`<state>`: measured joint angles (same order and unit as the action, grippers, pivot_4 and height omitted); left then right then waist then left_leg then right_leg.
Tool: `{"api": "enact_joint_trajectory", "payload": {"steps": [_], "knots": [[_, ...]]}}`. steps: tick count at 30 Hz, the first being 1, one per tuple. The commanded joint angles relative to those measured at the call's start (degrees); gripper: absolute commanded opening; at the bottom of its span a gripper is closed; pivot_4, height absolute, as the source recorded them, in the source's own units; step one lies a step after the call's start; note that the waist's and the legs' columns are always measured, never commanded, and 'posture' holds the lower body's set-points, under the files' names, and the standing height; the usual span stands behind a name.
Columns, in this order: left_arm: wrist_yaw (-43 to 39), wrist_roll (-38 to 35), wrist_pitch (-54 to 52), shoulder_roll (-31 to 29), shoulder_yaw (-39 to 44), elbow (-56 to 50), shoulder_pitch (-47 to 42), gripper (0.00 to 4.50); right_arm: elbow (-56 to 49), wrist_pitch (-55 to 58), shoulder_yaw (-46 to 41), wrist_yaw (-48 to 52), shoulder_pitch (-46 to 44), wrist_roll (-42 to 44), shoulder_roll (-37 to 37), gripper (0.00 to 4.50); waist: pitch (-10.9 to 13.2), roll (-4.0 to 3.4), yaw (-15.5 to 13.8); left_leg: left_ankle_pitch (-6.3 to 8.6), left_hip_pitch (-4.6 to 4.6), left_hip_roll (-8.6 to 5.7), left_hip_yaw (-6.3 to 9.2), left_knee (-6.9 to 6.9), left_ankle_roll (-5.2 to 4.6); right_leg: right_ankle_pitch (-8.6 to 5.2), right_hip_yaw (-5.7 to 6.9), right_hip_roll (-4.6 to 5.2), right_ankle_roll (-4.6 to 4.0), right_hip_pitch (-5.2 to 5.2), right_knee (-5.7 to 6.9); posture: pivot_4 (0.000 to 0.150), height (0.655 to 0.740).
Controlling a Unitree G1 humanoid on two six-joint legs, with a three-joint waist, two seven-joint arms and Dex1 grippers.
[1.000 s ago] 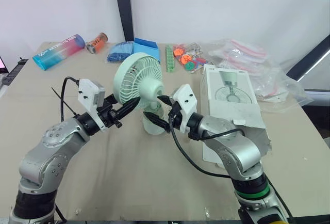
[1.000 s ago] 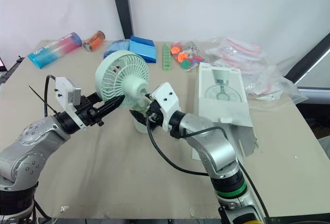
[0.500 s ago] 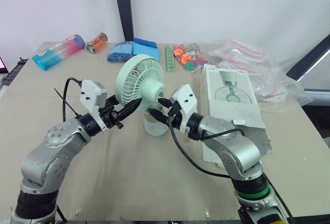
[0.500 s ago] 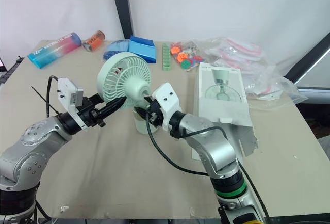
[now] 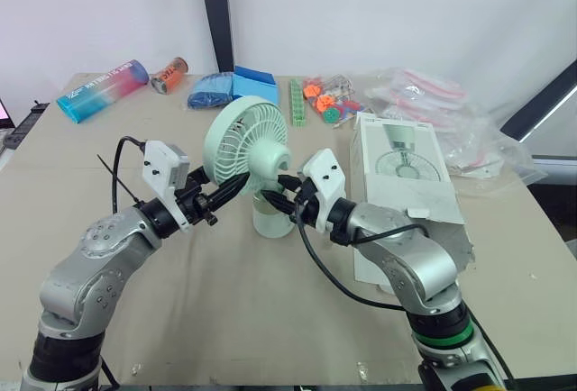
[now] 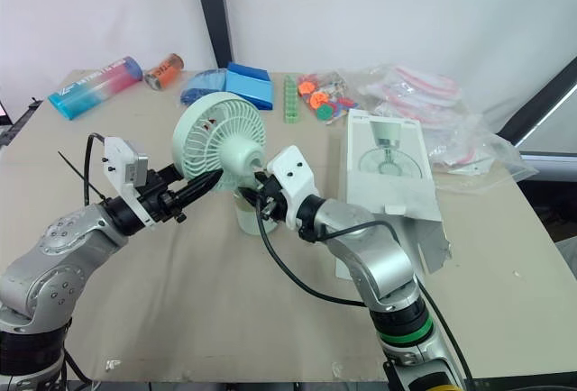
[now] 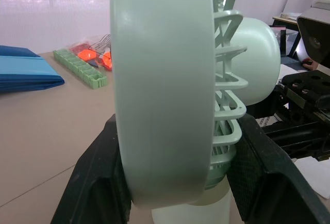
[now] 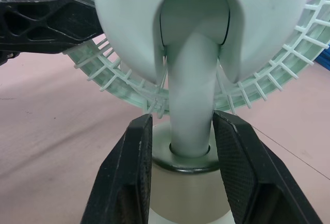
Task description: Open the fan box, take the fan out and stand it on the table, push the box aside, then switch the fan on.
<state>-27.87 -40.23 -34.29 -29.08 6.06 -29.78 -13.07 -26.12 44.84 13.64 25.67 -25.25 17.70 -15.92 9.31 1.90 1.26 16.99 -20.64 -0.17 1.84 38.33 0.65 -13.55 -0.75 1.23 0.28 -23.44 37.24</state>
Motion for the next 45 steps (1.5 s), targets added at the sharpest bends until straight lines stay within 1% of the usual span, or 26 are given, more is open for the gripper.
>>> {"api": "enact_joint_trajectory", "payload": {"steps": [1, 2, 3, 4, 5, 17, 19, 20, 21, 22, 24, 25, 28, 31, 34, 37, 40, 42, 45], "knots": [[-0.12, -0.57, 0.85, 0.27, 0.7, -2.73, -0.83, 1.9, -1.41, -0.59, 0.34, 0.44, -0.16, 0.03, -0.25, 1.41, 0.0, 0.0, 0.0, 0.0, 0.0, 0.0, 0.0, 0.0, 0.0, 0.0, 0.0, 0.0, 0.01, 0.0, 0.0, 0.15, 0.74], [-0.07, -0.56, 0.82, 0.26, 0.69, -2.8, -0.81, 1.9, -1.39, -0.61, 0.37, 0.51, -0.1, -0.07, -0.4, 1.3, 0.0, 0.0, 0.0, 0.0, 0.0, 0.0, 0.0, 0.0, 0.0, -0.01, 0.0, 0.0, 0.01, 0.0, 0.0, 0.15, 0.74], [-0.05, -0.54, 0.79, 0.24, 0.67, -2.85, -0.79, 1.9, -1.4, -0.58, 0.41, 0.52, -0.03, -0.18, -0.54, 1.02, 0.0, 0.0, 0.0, 0.0, 0.0, 0.0, 0.0, 0.0, 0.0, -0.01, 0.0, 0.0, 0.01, 0.0, 0.0, 0.15, 0.74], [-0.01, -0.5, 0.8, 0.26, 0.65, -2.89, -0.78, 1.9, -1.4, -0.49, 0.45, 0.46, 0.07, -0.29, -0.64, 0.83, 0.0, 0.0, 0.0, 0.0, 0.0, -0.01, 0.01, 0.0, 0.0, -0.01, 0.0, 0.0, 0.02, 0.01, 0.0, 0.15, 0.74], [0.06, -0.51, 0.79, 0.3, 0.64, -2.91, -0.78, 1.9, -1.36, -0.5, 0.52, 0.41, 0.14, -0.4, -0.72, 0.39, 0.0, 0.0, 0.0, 0.0, 0.0, -0.01, 0.01, 0.0, 0.0, -0.02, -0.01, 0.0, 0.03, 0.02, 0.0, 0.15, 0.74], [1.0, -1.11, -0.4, 0.84, 0.22, -2.89, -1.49, 1.9, -0.49, -0.99, 1.23, 0.27, -0.25, -1.35, 0.26, 0.37, 0.0, 0.0, 0.0, 0.0, 0.01, -0.01, 0.02, 0.0, 0.0, -0.03, -0.02, 0.0, 0.04, 0.03, 0.0, 0.15, 0.74], [1.38, -3.57, -2.51, 1.08, 0.84, -3.01, -1.13, 1.9, -0.33, -1.15, 1.23, 0.26, -0.25, -1.45, 0.41, 0.37, -0.01, 0.0, 0.0, 0.0, 0.02, -0.01, 0.02, 0.01, 0.0, -0.03, -0.02, 0.0, 0.05, 0.05, 0.0, 0.15, 0.74], [1.12, -4.34, -3.18, 0.89, 0.99, -3.15, -0.98, 2.92, -0.21, -1.22, 1.21, 0.25, -0.28, -1.49, 0.49, 0.37, -0.01, 0.0, 0.02, 0.0, 0.03, -0.01, 0.02, 0.01, 0.0, -0.03, -0.02, 0.0, 0.05, 0.05, 0.0, 0.15, 0.74], [0.78, -4.64, -3.58, 0.55, 1.06, -3.31, -0.85, 3.07, -0.07, -1.33, 1.19, 0.27, -0.32, -1.56, 0.53, 0.37, -0.01, 0.0, 0.04, 0.0, 0.04, 0.0, 0.02, 0.01, 0.0, -0.03, -0.02, -0.01, 0.05, 0.06, 0.0, 0.15, 0.74], [0.49, -4.86, -3.84, 0.18, 1.18, -3.42, -0.75, 3.5, 0.04, -1.42, 1.17, 0.29, -0.33, -1.61, 0.55, 0.37, -0.01, -0.01, 0.05, 0.0, 0.04, 0.0, 0.01, 0.01, 0.0, -0.03, -0.02, -0.01, 0.05, 0.06, 0.0, 0.15, 0.74], [0.14, -5.2, -4.21, -0.35, 1.52, -3.48, -0.68, 4.21, 0.2, -1.58, 1.13, 0.39, -0.33, -1.72, 0.59, 0.37, -0.01, -0.01, 0.06, 0.0, 0.05, 0.01, 0.01, 0.01, 0.0, -0.03, -0.03, -0.04, 0.05, 0.06, 0.01, 0.15, 0.74], [-0.04, -5.62, -4.41, -0.63, 1.97, -3.33, -0.75, 4.44, 0.31, -1.71, 1.09, 0.47, -0.33, -1.79, 0.6, 0.37, -0.01, -0.01, 0.06, 0.0, 0.05, 0.01, 0.01, 0.01, 0.0, -0.03, -0.04, -0.04, 0.05, 0.06, 0.0, 0.15, 0.74], [-0.68, -6.71, -4.53, -1.72, 3.92, -2.43, -1.07, 4.44, 0.66, -2.21, 0.96, 0.78, -0.26, -1.97, 0.52, 0.37, -0.01, -0.01, 0.1, 0.0, 0.06, 0.02, 0.0, 0.01, 0.0, -0.03, -0.05, -0.06, 0.05, 0.05, 0.0, 0.15, 0.74], [-2.14, -13.14, -7.09, -3.79, 8.23, -1.19, -1.59, 4.44, 1.21, -3.51, 0.52, 2.06, -0.17, -1.64, 0.06, 0.37, -0.01, -0.01, 0.11, -0.01, 0.06, 0.04, 0.0, 0.0, 0.01, -0.03, -0.05, -0.07, 0.04, 0.05, 0.0, 0.15, 0.74], [-5.96, -18.81, -9.95, -8.62, 12.21, -0.95, -0.75, 4.44, 2.02, -5.9, -0.61, 4.69, -0.13, -0.61, -0.72, 0.37, -0.01, -0.02, 0.15, -0.01, 0.06, 0.05, -0.01, 0.0, 0.01, -0.04, -0.06, -0.1, 0.05, 0.04, 0.01, 0.15, 0.74], [-7.7, -24.98, -12.85, -12.72, 16.55, 0.76, -0.78, 4.44, 2.87, -8.66, -1.83, 8.35, -0.04, 0.92, -1.87, 0.37, 0.0, -0.02, 0.12, 0.0, 0.06, 0.03, 0.02, 0.0, 0.0, -0.09, -0.08, -0.1, 0.1, 0.05, 0.0, 0.15, 0.74], [-9.72, -29.2, -14.77, -16.31, 20.48, 3.39, -0.74, 4.44, 4.1, -11.24, -2.94, 12.15, -0.09, 2.38, -3.31, 0.37, 0.02, -0.01, 0.12, 0.0, 0.06, 0.02, 0.04, -0.01, 0.0, -0.1, -0.09, -0.1, 0.11, 0.05, 0.0, 0.15, 0.74], [-11.71, -29.44, -15.35, -18.61, 21.64, 4.54, -0.03, 4.44, 5.04, -13.01, -3.66, 14.87, -0.29, 3.58, -4.1, 0.37, 0.04, -0.03, 0.12, 0.0, 0.04, 0.02, 0.05, -0.01, 0.0, -0.11, -0.08, -0.11, 0.1, 0.04, -0.01, 0.15, 0.74], [-14.7, -26.85, -14.26, -20.98, 22.54, 6.53, 1.31, 4.44, 6.27, -15.58, -4.76, 19.17, -0.59, 5.6, -5.19, 0.37, 0.09, -0.1, 0.12, 0.0, 0.04, 0.01, 0.04, -0.02, -0.01, -0.12, -0.09, -0.1, 0.1, 0.04, -0.02, 0.15, 0.74]]}}
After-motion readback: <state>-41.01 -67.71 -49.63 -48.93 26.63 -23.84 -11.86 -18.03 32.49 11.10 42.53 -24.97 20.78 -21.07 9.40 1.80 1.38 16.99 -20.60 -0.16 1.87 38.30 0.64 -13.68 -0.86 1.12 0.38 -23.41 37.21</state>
